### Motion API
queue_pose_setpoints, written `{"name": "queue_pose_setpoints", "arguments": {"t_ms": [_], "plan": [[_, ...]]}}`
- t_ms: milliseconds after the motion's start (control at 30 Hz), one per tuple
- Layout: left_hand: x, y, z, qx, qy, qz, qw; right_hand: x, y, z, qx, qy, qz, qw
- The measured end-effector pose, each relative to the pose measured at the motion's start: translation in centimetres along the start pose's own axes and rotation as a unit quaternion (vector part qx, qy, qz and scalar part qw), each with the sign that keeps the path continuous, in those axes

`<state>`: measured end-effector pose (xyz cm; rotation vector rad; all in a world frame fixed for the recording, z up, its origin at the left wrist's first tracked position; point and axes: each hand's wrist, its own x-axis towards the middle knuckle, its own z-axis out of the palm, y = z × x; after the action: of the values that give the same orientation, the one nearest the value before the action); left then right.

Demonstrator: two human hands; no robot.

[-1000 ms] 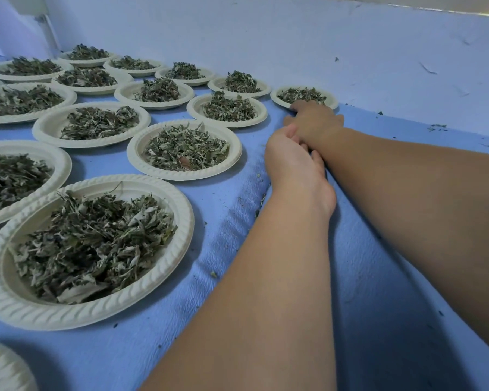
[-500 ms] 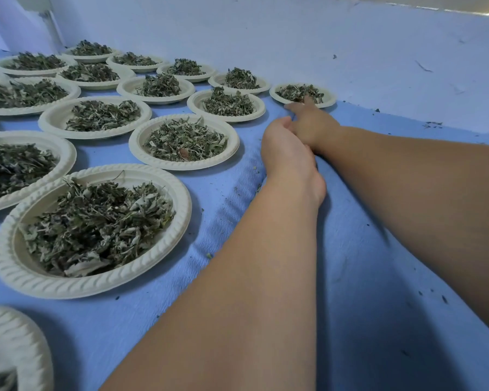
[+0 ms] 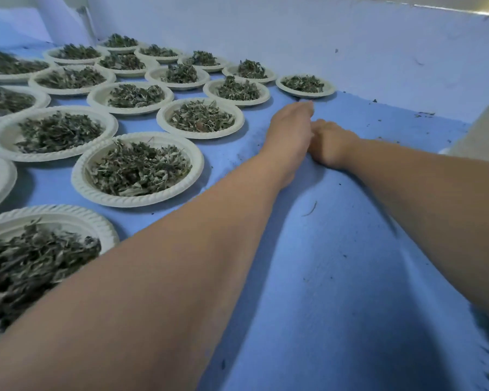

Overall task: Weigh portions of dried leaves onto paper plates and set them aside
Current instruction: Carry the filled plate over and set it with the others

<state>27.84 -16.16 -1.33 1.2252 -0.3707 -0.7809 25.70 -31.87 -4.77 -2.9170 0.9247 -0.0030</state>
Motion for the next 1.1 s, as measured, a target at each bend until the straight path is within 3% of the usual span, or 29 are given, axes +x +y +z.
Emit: {"name": "queue_pose_setpoints", "arguments": {"t_ms": [300, 667, 1033, 1100], "plan": [[-0.9, 1.1, -4.8, 0.111, 0.0, 0.044, 0.993, -5.0, -0.6, 0.4, 0.016, 0.007, 0.016, 1.0], [-0.7, 2.0, -8.1, 0.093, -0.005, 0.049, 0.994, -5.5, -0.7, 0.3, 0.013, -0.005, 0.018, 1.0], [-1.6, 0.7, -4.8, 0.181, 0.025, 0.083, 0.98, -7.7, -1.4, 0.3, 0.004, -0.033, 0.034, 0.999], [-2.5, 0.5, -3.6, 0.249, 0.017, 0.11, 0.962, -9.0, -1.7, 0.0, 0.016, -0.051, 0.027, 0.998]]}}
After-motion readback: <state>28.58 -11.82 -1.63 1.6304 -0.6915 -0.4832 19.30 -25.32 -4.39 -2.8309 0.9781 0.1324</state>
